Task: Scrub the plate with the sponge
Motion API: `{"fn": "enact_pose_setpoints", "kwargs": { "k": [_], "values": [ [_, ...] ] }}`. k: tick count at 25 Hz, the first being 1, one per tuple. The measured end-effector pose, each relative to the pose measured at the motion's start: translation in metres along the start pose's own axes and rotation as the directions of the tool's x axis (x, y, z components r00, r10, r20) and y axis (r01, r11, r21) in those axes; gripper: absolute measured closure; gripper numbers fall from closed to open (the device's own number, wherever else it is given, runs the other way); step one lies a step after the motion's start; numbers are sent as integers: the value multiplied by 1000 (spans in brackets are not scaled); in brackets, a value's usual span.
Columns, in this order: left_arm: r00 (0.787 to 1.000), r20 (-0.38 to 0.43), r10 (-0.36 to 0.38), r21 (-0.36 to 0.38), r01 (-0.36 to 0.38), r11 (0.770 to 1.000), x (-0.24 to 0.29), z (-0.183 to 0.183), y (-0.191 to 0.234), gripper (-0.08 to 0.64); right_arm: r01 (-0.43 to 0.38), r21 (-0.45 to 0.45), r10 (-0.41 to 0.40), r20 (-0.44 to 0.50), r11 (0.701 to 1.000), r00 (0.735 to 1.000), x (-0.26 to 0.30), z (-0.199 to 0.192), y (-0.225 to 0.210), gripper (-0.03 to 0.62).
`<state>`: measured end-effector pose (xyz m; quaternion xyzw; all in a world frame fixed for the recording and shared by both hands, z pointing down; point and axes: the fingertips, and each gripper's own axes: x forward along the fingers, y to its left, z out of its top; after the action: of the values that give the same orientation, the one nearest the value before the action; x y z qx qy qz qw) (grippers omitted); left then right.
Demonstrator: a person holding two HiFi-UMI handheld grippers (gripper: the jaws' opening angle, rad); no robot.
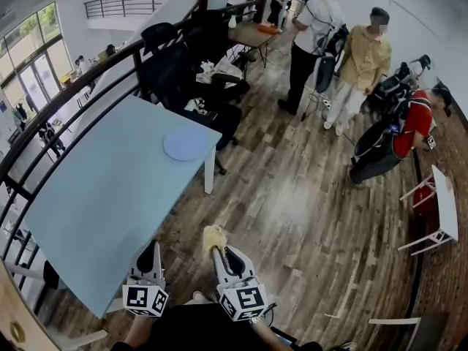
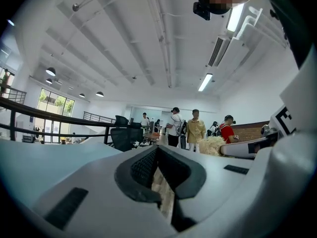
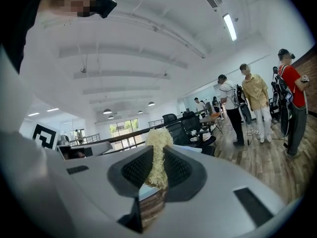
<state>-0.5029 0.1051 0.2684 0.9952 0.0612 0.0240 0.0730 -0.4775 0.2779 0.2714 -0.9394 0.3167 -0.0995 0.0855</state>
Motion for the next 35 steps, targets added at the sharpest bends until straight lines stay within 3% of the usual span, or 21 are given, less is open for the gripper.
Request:
{"fn": "enact_pose_setpoints", "kwargs": {
  "k": [15, 23, 35],
  "values": [
    [996, -11, 83, -15, -83, 996, 98, 5, 22, 557, -72, 3, 72, -41, 997, 997, 97, 23, -63, 528],
    [993, 1, 118, -22, -118, 993, 160, 12, 2, 557, -106, 9, 107, -41, 994, 993, 133, 48, -117, 528],
    [972, 9, 234, -58, -233, 971, 229, 1, -20, 557, -190, 13, 191, -44, 982, 981, 178, 67, -195, 528]
  ]
}}
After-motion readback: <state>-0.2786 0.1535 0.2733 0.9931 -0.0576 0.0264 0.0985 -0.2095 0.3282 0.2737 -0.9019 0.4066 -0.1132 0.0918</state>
